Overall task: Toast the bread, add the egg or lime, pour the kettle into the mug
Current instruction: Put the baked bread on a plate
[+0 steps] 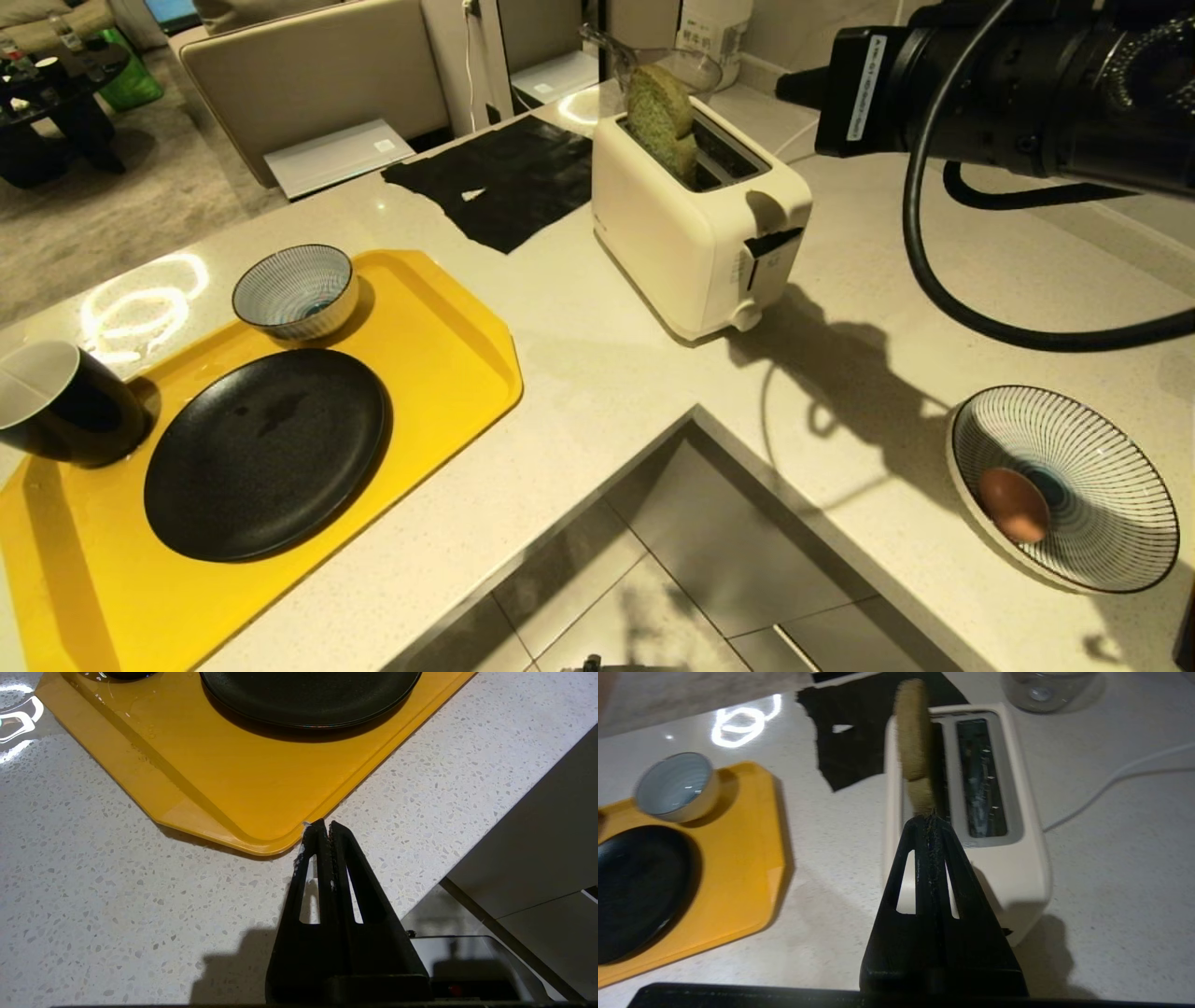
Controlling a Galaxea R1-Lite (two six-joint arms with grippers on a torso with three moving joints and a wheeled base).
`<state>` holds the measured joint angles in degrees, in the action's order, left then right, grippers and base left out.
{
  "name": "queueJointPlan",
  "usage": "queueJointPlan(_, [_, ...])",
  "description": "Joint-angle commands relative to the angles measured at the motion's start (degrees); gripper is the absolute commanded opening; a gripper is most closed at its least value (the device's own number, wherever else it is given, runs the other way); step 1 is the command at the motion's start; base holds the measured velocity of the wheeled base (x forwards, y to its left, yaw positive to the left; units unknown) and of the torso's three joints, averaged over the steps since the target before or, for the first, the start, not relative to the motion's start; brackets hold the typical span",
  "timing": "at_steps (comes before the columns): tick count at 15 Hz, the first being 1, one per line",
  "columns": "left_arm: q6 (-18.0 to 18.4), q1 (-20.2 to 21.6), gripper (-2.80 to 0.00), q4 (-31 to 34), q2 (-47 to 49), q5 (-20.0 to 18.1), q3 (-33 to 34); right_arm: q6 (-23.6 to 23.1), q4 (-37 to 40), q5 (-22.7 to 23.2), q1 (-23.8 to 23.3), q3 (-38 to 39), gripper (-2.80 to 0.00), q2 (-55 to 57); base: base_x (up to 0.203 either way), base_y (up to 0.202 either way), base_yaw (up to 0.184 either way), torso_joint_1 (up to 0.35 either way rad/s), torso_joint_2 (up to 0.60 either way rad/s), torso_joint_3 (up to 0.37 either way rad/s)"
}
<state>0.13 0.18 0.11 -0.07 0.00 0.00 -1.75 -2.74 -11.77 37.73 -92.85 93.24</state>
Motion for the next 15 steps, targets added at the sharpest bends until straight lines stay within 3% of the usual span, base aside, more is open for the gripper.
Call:
queueJointPlan(1, [0.05, -0.01, -2.80, -0.02, 0.07, 0.00, 0.00, -0.35, -0.78, -1.05, 0.06, -0.57, -2.80, 1.68, 0.000, 0.000, 0.000, 0.000, 0.00, 0.000])
queueJointPlan(4, [0.05, -0.01, -2.80, -0.02, 0.07, 0.00, 0.00, -0.93, -5.93, -0.90, 0.51, -0.71, -2.80, 5.15, 0.000, 0.000, 0.000, 0.000, 0.00, 0.000])
queueJointPlan(5, [0.05, -0.01, -2.80, -0.02, 0.07, 0.00, 0.00, -1.21, -9.09, -0.77, 0.72, -1.45, 0.00, 7.22, 0.000, 0.000, 0.000, 0.000, 0.00, 0.000])
queueJointPlan(9, [0.01, -0.01, -2.80, -0.02, 0.07, 0.00, 0.00, -4.44, -17.09, -0.85, 2.15, -4.00, 0.00, 14.40, 0.000, 0.000, 0.000, 0.000, 0.00, 0.000])
queueJointPlan(15, [0.05, -0.01, -2.80, -0.02, 0.07, 0.00, 0.00, -8.12, -22.41, -1.82, 2.55, -6.55, 0.00, 18.98, 0.000, 0.000, 0.000, 0.000, 0.00, 0.000])
